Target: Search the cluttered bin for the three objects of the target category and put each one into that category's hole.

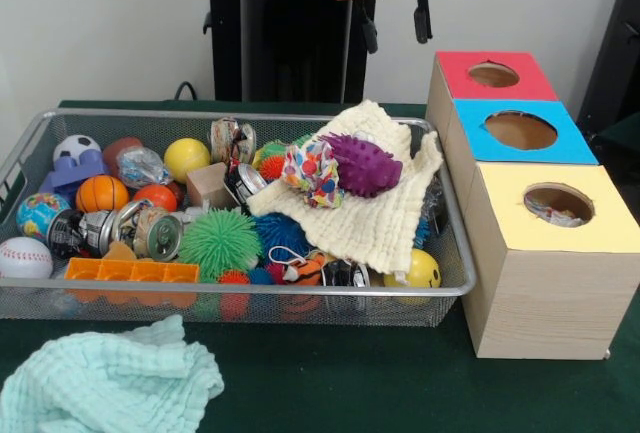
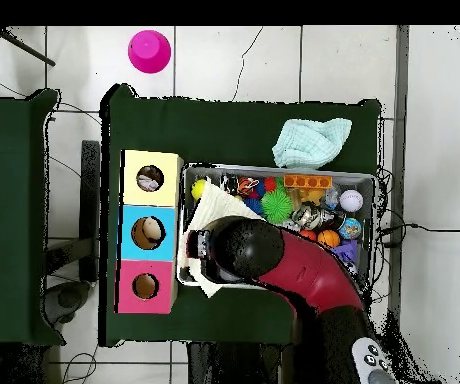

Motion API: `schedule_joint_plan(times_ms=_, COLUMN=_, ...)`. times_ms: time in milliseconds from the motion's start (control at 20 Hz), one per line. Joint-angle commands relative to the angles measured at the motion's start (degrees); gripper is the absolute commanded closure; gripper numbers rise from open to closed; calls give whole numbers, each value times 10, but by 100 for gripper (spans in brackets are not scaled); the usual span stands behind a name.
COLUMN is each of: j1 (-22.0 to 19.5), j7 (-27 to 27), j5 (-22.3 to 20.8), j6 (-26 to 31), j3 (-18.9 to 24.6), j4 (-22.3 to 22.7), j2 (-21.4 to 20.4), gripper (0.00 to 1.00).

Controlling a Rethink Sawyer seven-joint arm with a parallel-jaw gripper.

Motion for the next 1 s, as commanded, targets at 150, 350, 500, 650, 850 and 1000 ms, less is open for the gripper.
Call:
schedule_joint_plan(times_ms=150, j1=-10, j7=52, j5=-70, j6=-80, j3=-8, j4=-69, j2=39, gripper=0)
schedule_joint_plan(times_ms=350, j1=-13, j7=44, j5=-101, j6=-98, j3=-15, j4=-95, j2=60, gripper=0)
schedule_joint_plan(times_ms=500, j1=-18, j7=44, j5=-113, j6=-110, j3=-16, j4=-103, j2=71, gripper=0)
schedule_joint_plan(times_ms=650, j1=-27, j7=38, j5=-126, j6=-124, j3=-12, j4=-109, j2=84, gripper=0)
schedule_joint_plan(times_ms=850, j1=-37, j7=39, j5=-136, j6=-145, j3=-3, j4=-109, j2=98, gripper=0)
schedule_joint_plan(times_ms=1000, j1=-44, j7=34, j5=-144, j6=-159, j3=11, j4=-108, j2=118, gripper=0)
